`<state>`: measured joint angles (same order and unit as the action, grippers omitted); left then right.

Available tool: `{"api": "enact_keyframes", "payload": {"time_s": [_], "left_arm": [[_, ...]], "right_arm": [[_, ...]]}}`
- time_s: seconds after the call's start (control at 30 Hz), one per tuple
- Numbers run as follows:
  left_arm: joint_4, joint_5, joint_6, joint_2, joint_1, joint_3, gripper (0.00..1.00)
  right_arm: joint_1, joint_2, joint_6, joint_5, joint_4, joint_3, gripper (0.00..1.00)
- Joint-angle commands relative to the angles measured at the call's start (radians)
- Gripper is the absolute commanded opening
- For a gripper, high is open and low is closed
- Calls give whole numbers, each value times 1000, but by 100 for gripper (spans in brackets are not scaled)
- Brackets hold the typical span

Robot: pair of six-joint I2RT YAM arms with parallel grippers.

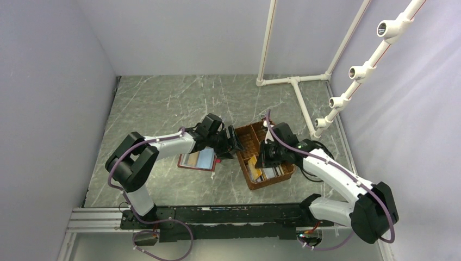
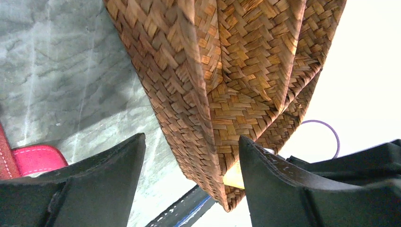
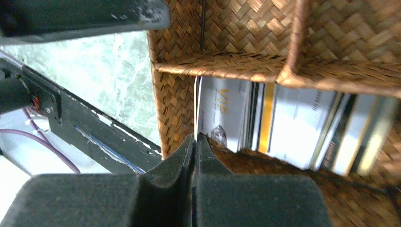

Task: Put the credit cards into the card holder
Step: Pick up the credit card from the storage box.

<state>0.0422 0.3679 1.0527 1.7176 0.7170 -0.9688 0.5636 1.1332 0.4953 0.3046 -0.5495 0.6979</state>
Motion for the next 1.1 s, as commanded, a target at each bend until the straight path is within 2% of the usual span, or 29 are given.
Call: {"api": "enact_keyframes", "payload": {"time_s": [0.0, 0.2, 0.3, 0.4, 0.53, 0.63, 0.77, 0.83, 1.0, 1.07], "left_arm": [[45, -25, -48, -55, 5, -43, 79], [69, -26, -76, -115, 5, -37, 81], [8, 23, -98, -159, 5, -11, 80], [-129, 110, -99, -199, 8, 27, 80], [-311, 233, -39, -194, 9, 65, 82], [-474, 287, 34, -150, 18, 91, 85], [-561, 312, 43, -89, 56, 68, 85], [-602, 318, 51, -69, 60, 68, 79], [-811, 376, 127, -12, 61, 94, 48], [-886, 395, 147, 4, 61, 98, 31]], "right_arm": [[-2, -34, -4, -101, -137, 128, 0], [-2, -50, 74, -184, -229, 177, 0], [-21, -95, 94, -193, -218, 162, 0], [-119, -183, 68, 9, -92, 68, 0], [-264, -344, 101, 262, 165, -77, 0], [-313, -390, 156, 363, 281, -136, 0], [-361, -429, 269, 496, 455, -206, 0], [-369, -441, 275, 508, 456, -211, 0], [-380, -452, 257, 504, 425, -199, 0], [-380, -447, 251, 506, 422, -198, 0]]}}
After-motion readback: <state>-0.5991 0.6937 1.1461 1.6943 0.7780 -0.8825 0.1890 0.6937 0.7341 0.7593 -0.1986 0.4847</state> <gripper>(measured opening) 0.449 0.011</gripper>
